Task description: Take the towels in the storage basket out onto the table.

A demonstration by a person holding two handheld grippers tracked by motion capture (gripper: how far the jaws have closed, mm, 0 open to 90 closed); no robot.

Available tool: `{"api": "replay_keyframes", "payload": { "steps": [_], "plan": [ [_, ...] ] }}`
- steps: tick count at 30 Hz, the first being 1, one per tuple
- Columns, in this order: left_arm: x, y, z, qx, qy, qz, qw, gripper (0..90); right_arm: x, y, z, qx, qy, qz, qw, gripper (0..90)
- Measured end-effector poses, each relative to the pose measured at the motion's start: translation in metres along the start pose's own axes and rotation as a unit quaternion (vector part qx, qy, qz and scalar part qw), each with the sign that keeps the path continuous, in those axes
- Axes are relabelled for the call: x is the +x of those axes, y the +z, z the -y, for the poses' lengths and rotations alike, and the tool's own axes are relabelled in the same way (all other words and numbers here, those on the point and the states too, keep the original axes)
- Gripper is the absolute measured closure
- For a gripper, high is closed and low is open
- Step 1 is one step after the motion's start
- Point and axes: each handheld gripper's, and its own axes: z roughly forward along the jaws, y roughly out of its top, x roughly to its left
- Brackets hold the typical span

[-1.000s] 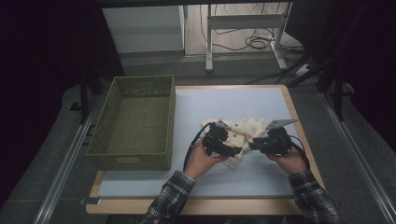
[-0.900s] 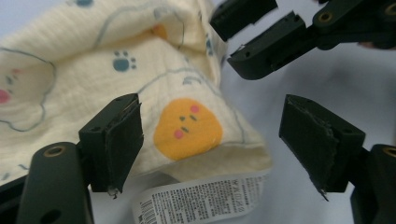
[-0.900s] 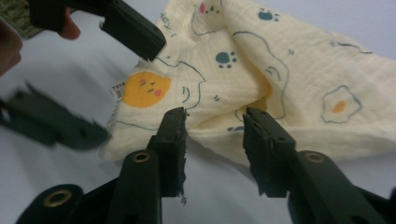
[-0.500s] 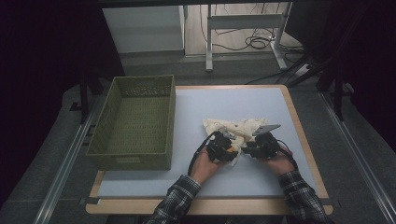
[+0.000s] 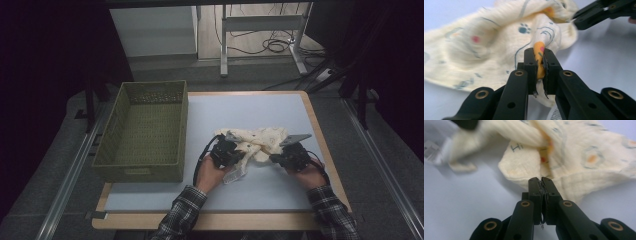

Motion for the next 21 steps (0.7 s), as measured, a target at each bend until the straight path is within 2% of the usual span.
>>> {"api": "replay_keyframes", "payload": {
  "steps": [4,6,9,10,11,12,14,18,21],
  "plan": [
    [0.010,-0.015,-0.002,-0.014,-0.016,-0.016,0.9996,83.5,-0.013,-0.020,0.007,-0.004,0.010,0.017,0.9998,86.9],
    [0.015,-0.015,-0.001,-0.013,-0.021,-0.026,0.9994,83.5,-0.023,-0.029,0.013,-0.002,0.025,0.028,0.9993,86.8],
    [0.026,-0.010,0.004,-0.004,-0.042,-0.039,0.9983,81.6,-0.034,-0.031,0.023,-0.001,0.047,0.028,0.9985,86.7],
    [0.031,-0.007,0.007,0.000,-0.054,-0.041,0.9977,78.5,-0.037,-0.031,0.026,0.001,0.052,0.027,0.9983,86.3],
    [0.033,-0.005,0.008,0.002,-0.057,-0.043,0.9974,70.3,-0.038,-0.031,0.030,-0.001,0.058,0.021,0.9981,84.1],
    [0.034,-0.004,0.011,0.002,-0.062,-0.053,0.9966,63.1,-0.038,-0.031,0.031,-0.003,0.058,0.018,0.9982,81.4],
    [0.035,-0.007,0.012,-0.007,-0.065,-0.059,0.9961,54.8,-0.035,-0.034,0.033,-0.013,0.059,0.008,0.9981,77.3],
    [0.029,-0.018,0.012,-0.015,-0.062,-0.061,0.9961,50.0,-0.024,-0.045,0.029,-0.022,0.049,-0.004,0.9985,74.1],
    [0.023,-0.025,0.015,-0.015,-0.050,-0.058,0.9970,48.2,-0.015,-0.054,0.023,-0.031,0.036,-0.012,0.9988,72.2]
  ]
}}
